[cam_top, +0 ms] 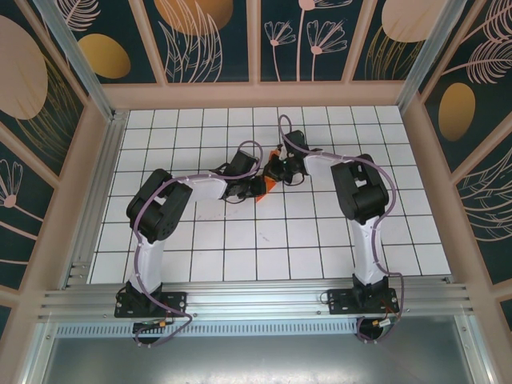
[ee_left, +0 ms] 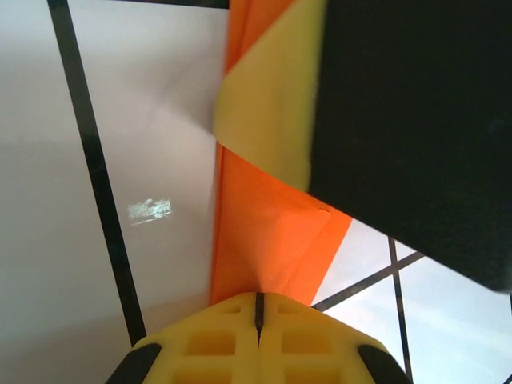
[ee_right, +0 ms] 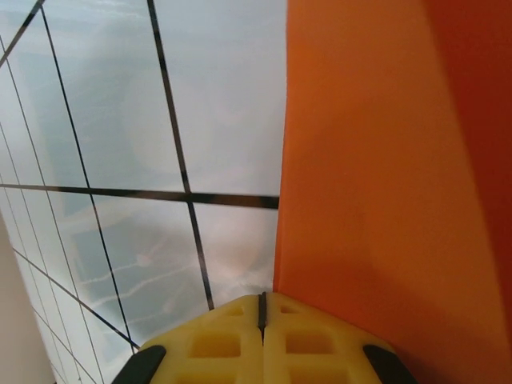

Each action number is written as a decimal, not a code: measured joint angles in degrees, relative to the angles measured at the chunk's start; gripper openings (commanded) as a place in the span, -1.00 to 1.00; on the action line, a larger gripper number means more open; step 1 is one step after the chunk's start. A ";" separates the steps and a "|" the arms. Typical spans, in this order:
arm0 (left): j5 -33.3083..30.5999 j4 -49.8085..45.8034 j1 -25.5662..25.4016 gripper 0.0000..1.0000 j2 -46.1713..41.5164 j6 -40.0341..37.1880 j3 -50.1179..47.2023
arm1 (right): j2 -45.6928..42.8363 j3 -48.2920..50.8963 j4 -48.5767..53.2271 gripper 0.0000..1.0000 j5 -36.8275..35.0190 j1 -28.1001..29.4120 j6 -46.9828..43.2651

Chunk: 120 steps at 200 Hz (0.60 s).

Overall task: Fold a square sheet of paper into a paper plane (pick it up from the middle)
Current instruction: Fold the wing for the fifth time at the center of the table.

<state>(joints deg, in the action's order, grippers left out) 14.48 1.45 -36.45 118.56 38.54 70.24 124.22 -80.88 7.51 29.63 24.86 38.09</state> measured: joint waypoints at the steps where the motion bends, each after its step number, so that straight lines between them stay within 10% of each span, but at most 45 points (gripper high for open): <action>1: 0.00 0.02 0.00 -1.00 0.00 0.04 -0.02 | 0.07 -0.07 0.02 -0.93 0.04 0.00 0.00; 120: -0.87 3.52 0.00 -1.00 -0.13 -1.49 -1.75 | 12.96 -22.32 13.09 -0.93 4.87 -4.37 0.07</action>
<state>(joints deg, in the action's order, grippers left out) 13.61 4.97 -36.45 118.43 37.06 68.49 137.19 -103.20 20.60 34.50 20.49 38.15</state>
